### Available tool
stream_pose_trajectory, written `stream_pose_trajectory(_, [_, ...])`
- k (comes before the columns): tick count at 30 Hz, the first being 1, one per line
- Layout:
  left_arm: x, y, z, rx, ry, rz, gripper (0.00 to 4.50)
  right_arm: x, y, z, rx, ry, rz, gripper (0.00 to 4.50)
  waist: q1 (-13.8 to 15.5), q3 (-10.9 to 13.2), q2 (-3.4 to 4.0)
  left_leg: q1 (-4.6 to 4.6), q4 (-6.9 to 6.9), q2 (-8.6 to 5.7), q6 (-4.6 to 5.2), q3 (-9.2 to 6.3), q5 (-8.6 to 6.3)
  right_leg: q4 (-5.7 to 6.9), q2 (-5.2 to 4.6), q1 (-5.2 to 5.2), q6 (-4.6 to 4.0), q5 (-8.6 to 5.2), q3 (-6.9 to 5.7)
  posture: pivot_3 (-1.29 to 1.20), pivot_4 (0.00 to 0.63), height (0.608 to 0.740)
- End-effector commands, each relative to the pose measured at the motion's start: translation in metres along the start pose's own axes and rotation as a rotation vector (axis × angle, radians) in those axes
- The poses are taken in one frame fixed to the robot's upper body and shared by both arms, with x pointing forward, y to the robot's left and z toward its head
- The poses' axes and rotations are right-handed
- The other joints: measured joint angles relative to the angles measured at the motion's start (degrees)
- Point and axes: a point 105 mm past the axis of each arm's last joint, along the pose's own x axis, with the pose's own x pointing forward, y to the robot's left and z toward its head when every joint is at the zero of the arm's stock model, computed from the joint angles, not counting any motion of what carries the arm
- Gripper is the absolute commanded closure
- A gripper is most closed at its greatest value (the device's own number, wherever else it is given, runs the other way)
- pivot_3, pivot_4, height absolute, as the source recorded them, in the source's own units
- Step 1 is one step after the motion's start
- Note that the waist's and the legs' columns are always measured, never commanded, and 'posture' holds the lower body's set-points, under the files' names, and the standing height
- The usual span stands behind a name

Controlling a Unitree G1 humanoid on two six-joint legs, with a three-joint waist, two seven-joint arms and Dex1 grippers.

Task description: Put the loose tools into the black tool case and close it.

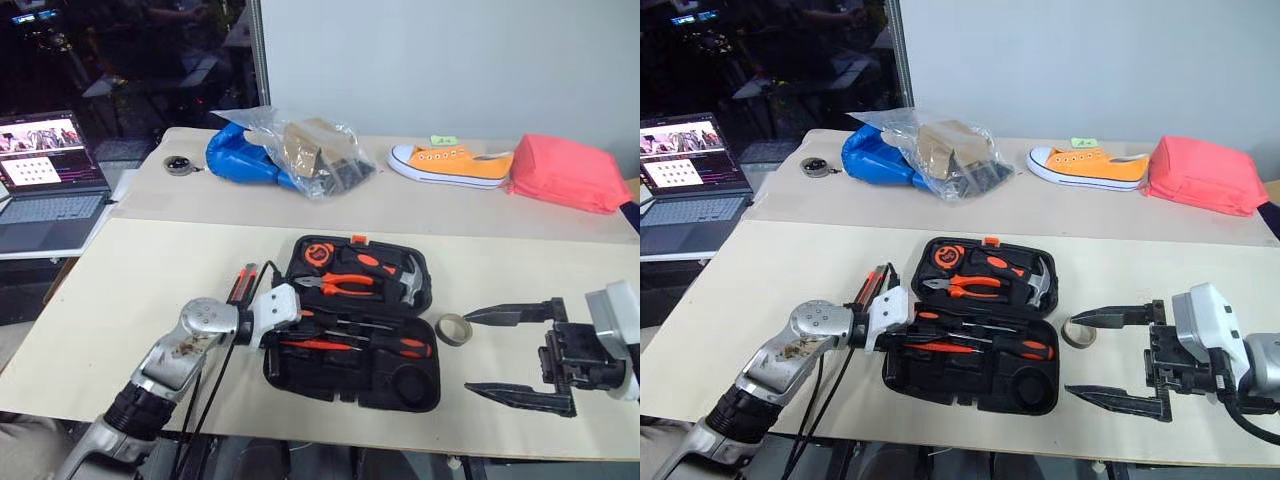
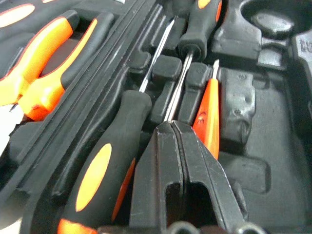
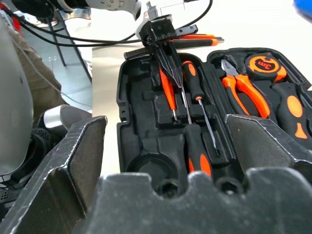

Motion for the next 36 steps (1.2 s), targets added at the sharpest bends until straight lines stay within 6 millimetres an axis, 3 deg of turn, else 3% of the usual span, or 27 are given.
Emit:
stream_pose_trajectory(1, [0.003,-0.007,-0.021,0.022,0.061,-0.007,4.45,-0.002,-0.001,0.008,-0.039,0.000,-0.009,0.00,0.06,-0.06,0.06,0.00,0.00,0.00,0.00,0.00,0.00,0.00,0.00,0.00,0.00,0.00,0.00,0.00,0.150,0.740])
stream_pose_trajectory(5, [0.001,0.003,-0.021,0.088,0.012,0.074,4.45,-0.001,-0.001,0.007,-0.041,0.000,-0.011,0.00,0.05,-0.17,0.21,0.03,0.02,-0.02,0.00,0.01,0.00,0.01,0.00,0.02,0.01,0.00,0.01,0.00,0.150,0.740])
stream_pose_trajectory(12, [-0.010,0.011,0.014,0.021,-0.206,0.116,4.45,-0.001,-0.003,0.005,-0.044,-0.001,-0.018,0.00,-0.07,-0.20,0.26,0.11,0.10,0.12,0.04,0.01,0.04,0.09,0.10,0.05,0.30,-0.06,0.06,0.00,0.150,0.740])
stream_pose_trajectory(23, [-0.019,-0.005,0.013,-0.218,-0.202,0.025,4.45,0.000,-0.004,0.002,-0.049,-0.001,-0.014,0.00,0.01,-0.23,0.31,-0.03,0.13,0.06,0.04,0.01,0.03,0.01,0.04,-0.01,0.33,-0.05,0.06,0.00,0.150,0.740])
stream_pose_trajectory(36, [-0.033,-0.008,0.009,-0.481,-0.196,0.157,4.45,0.002,-0.002,-0.001,-0.046,0.000,-0.012,0.00,0.01,-0.19,0.24,-0.01,0.07,0.11,0.04,0.01,0.03,0.00,0.02,-0.03,0.37,-0.08,0.08,0.00,0.150,0.740])
